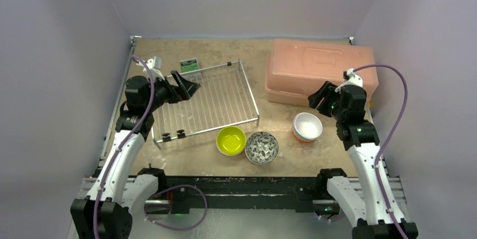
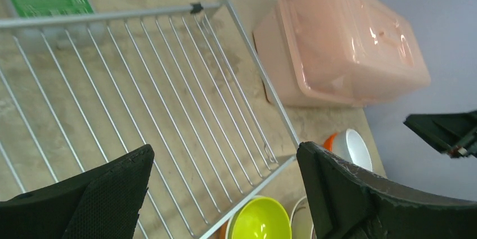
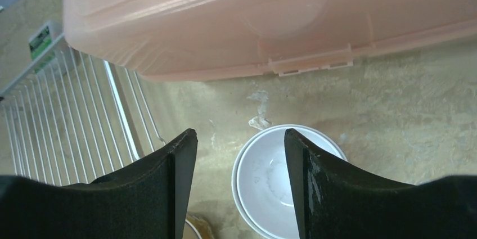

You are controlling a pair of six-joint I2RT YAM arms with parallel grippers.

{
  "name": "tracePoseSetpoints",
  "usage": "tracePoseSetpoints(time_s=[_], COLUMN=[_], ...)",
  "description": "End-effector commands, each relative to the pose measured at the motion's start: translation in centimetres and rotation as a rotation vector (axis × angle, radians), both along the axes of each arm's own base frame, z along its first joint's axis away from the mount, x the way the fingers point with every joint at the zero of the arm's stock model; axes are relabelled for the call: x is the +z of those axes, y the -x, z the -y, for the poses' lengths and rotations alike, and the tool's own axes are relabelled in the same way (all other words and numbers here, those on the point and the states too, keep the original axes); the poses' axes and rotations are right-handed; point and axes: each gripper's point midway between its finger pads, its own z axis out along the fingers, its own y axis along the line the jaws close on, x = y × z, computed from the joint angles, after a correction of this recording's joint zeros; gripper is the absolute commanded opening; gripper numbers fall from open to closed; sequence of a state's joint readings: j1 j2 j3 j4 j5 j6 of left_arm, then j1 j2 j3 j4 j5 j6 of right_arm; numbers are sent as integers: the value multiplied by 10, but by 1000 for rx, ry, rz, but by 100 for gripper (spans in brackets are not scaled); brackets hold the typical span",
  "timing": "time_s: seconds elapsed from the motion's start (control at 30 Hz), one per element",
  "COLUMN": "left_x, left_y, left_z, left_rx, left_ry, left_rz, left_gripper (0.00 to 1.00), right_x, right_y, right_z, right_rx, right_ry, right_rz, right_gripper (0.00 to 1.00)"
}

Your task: Load the bowls into the dish rack

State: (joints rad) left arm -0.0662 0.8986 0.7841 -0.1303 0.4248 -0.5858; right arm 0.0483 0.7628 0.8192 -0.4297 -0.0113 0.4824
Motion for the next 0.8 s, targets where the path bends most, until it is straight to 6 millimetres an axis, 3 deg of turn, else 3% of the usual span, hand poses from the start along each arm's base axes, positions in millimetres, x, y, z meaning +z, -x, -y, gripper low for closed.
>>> tracePoseSetpoints(time_s=[0.0,0.17,0.3,0.53,0.77], left_x=[1,-26,-40,-55,-78], left_y=[11,14,15,16,9], left_z=[27,40,46,43,31], left_rx=[-147,-206,-238,-210,-126], left_ry=[78,60,73,63,22], left_rz=[20,-42,-98,-143,-224], left_gripper=[99,99,98,98,97], right_x=[-35,-80,-107,-120,-107], right_y=[-9,-10,-9,-6,9], right_z=[-13,-51,-59,-75,-98], right_rx=[21,122,120,178,244], right_ry=[-7,-24,-46,-98,-237], right_rz=[-80,-184,-251,-307,-365], right_gripper=[61,63,63,69,55])
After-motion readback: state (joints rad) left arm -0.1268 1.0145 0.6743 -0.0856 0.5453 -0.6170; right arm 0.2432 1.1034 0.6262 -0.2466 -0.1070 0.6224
